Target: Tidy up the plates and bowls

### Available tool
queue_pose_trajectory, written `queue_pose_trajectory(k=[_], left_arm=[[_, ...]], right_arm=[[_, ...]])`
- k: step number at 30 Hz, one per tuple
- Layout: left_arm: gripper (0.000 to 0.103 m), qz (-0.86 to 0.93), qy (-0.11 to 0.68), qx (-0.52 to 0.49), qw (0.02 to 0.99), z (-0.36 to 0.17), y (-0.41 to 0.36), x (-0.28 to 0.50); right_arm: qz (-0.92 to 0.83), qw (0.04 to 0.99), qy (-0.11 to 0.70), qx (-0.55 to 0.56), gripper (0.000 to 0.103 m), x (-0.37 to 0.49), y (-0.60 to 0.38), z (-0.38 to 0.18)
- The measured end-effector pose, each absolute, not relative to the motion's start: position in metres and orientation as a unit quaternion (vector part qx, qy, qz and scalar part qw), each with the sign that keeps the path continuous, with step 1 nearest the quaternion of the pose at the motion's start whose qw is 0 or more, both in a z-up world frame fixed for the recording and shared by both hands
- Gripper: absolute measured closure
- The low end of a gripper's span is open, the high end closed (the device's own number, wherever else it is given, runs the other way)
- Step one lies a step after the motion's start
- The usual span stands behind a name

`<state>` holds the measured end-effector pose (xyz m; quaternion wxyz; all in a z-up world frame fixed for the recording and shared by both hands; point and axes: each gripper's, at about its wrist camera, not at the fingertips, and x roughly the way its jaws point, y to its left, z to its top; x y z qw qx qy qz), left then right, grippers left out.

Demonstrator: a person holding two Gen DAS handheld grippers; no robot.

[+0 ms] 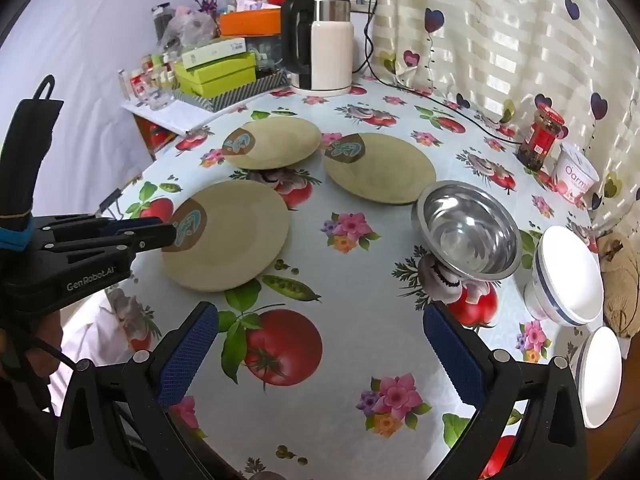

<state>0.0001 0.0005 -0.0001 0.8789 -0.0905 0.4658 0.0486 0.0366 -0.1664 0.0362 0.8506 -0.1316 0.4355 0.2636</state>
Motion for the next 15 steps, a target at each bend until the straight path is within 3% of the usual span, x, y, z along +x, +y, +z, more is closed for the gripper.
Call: queue_pose_trajectory(k=[15], left_arm=[[0.086,0.057,0.462,-0.07,0.882,0.0068,-0.0028,-0.0045]], right_arm=[[0.262,0.855,0.43,-0.123,0.0,0.0369,-0.1668,0.0387]])
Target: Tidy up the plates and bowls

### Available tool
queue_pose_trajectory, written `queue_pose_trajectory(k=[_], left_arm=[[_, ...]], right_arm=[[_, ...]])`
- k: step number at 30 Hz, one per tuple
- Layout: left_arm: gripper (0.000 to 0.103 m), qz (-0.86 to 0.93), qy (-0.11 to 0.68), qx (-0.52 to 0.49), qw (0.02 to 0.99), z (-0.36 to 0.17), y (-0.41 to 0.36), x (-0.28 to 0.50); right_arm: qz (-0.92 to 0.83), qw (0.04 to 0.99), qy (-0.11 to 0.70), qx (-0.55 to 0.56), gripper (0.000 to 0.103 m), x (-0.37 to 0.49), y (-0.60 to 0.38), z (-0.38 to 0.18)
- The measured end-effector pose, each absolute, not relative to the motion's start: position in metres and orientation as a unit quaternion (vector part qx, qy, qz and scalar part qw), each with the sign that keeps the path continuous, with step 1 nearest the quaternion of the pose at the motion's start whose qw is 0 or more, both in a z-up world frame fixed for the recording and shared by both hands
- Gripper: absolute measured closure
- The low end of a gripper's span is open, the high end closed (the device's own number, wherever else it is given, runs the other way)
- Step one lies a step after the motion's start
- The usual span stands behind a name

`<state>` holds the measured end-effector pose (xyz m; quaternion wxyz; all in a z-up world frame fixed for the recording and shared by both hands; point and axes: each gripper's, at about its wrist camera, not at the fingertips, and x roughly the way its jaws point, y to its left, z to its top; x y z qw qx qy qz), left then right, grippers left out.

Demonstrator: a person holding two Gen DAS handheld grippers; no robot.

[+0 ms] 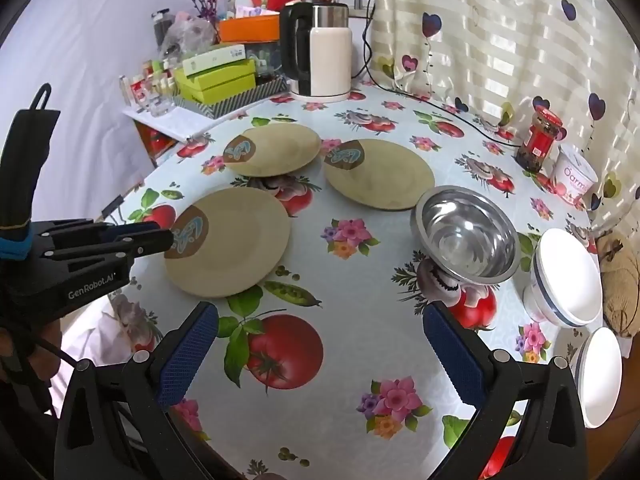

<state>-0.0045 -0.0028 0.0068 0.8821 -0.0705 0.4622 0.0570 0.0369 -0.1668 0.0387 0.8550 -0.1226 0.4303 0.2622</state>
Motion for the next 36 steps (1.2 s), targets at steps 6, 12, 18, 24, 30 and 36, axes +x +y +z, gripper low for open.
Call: queue_pose_trajectory(k=[6,12,18,24,30,36], left_arm=[[0.086,0.062,0.462,-0.069,0.882,0.0058,-0.0028,-0.0045],[0.086,0.066,0.465,-0.069,0.88,0.0039,-0.0016,-0.0031],[0.086,0.067,0.464,-0.067,0.881,0.0038,-0.0009,-0.0024],[0.086,0.066,0.466,-0.069,0.88,0.0031,-0.0003,-0.0023],[0.086,0.067,0.469,-0.072,0.877,0.0005,0.0,-0.001],[0.086,0.068,0.474,-0.074,0.875,-0.0016,0.0014,0.0]], right_arm=[[0.264,0.856,0.429,-0.118,0.0,0.0358,-0.1692,0.0396],[0.27,0.852,0.432,-0.117,0.0,0.0366,-0.1682,0.0384],[0.275,0.848,0.437,-0.117,0.0,0.0374,-0.1661,0.0366],[0.275,0.847,0.44,-0.115,0.0,0.0385,-0.1673,0.0352],[0.276,0.846,0.441,-0.112,0.0,0.0392,-0.1667,0.0347],[0.277,0.846,0.442,-0.112,0.0,0.0392,-0.1665,0.0345]])
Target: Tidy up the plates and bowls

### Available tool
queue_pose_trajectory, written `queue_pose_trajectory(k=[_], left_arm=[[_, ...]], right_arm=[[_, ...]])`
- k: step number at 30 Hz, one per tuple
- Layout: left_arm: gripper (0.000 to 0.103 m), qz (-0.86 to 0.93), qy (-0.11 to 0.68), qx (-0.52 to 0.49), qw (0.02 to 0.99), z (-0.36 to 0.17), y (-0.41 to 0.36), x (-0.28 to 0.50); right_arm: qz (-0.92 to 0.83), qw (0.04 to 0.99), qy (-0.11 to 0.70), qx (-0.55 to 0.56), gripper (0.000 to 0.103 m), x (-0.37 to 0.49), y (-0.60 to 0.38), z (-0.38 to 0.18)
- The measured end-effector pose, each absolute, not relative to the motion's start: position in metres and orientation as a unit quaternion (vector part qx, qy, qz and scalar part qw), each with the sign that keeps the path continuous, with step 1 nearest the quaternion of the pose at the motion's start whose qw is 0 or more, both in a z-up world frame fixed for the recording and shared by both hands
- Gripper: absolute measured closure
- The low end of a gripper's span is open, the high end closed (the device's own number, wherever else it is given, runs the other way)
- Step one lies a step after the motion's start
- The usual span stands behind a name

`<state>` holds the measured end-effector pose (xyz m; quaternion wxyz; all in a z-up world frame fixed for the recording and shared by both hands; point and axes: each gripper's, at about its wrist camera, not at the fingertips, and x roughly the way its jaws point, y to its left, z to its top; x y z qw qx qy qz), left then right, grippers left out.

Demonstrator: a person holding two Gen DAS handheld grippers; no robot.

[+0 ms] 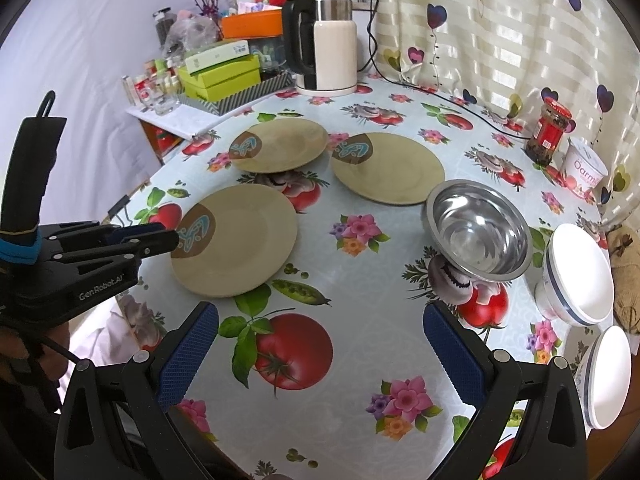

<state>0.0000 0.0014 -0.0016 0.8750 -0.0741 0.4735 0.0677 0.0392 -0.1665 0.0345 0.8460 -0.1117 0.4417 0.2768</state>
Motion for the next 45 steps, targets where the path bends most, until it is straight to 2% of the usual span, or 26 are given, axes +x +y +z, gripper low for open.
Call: queue_pose_trajectory(k=[45], left_arm=[[0.086,0.064,0.473,-0.077,0.876,0.0,0.005,-0.001]], right_arm=[[0.292,0.844,0.437,-0.104,0.0,0.038,-0.162,0.034]])
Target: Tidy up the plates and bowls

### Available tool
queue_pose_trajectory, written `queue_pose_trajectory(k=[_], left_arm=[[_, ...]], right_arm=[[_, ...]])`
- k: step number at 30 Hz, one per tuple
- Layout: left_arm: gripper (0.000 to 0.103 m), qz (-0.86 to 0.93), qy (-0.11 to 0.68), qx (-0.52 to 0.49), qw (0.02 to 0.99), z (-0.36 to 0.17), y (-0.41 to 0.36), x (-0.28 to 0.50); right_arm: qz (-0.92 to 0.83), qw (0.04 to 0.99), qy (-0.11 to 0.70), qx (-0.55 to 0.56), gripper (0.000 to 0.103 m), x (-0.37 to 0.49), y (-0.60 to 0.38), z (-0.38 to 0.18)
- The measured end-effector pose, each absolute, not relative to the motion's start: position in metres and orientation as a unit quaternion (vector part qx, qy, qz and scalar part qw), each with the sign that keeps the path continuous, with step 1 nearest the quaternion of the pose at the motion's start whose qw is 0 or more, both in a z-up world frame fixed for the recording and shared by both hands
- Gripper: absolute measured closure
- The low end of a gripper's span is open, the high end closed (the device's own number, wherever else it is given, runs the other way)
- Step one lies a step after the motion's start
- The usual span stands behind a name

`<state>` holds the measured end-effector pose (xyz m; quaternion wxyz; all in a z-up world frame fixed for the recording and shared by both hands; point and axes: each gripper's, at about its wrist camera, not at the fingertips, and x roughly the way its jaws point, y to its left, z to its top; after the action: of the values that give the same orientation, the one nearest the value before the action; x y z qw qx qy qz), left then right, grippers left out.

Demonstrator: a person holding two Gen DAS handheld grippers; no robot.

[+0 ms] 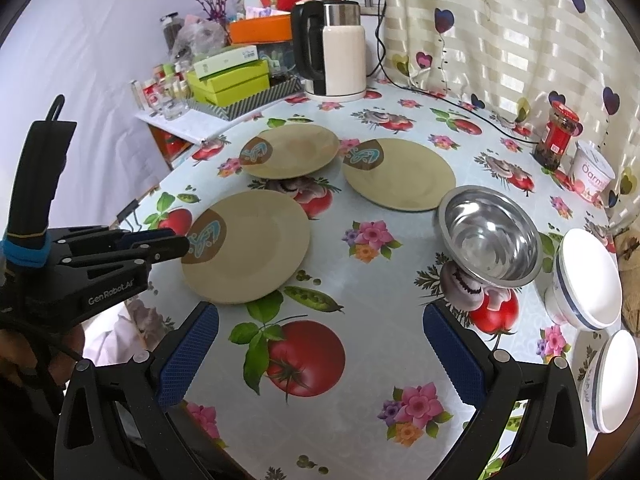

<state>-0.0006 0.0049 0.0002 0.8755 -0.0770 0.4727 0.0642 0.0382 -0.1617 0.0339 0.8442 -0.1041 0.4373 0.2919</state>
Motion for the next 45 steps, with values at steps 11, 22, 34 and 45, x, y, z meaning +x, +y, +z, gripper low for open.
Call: queue_pose_trajectory(k=[11,22,34,45], left_arm=[[0.086,0.063,0.473,-0.077,0.875,-0.001,0.004,0.0],[0.086,0.059,0.469,-0.08,0.877,-0.002,0.006,0.002],[0.086,0.045,0.459,-0.09,0.883,-0.002,0.01,0.005],[0.086,0.049,0.46,-0.106,0.88,-0.009,0.027,0.017]], right_arm=[[0.291,0.844,0.439,-0.106,0.0,0.038,-0.16,0.034],[0.284,0.845,0.442,-0.098,0.0,0.042,-0.162,0.035],[0.279,0.849,0.443,-0.073,0.003,0.053,-0.167,0.036],[0.289,0.834,0.462,-0.082,0.019,0.07,-0.149,0.024]])
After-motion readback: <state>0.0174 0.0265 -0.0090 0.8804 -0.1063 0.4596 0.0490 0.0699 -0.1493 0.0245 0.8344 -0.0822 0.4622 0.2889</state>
